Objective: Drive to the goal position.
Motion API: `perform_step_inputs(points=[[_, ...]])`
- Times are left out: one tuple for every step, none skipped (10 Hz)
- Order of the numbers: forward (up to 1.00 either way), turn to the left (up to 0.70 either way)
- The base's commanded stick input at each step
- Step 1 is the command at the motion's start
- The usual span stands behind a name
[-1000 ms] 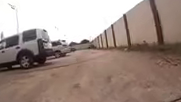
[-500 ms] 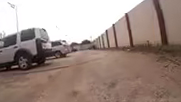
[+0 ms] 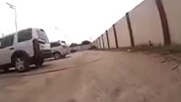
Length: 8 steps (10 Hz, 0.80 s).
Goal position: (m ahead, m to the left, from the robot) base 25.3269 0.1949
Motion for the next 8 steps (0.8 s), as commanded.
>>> perform_step_inputs(points=[[0.50, 0.00], [0.50, 0.00], [0.50, 0.00], [0.50, 0.00], [0.50, 0.00], [0.50, 0.00], [0.50, 0.00], [0.50, 0.00]])
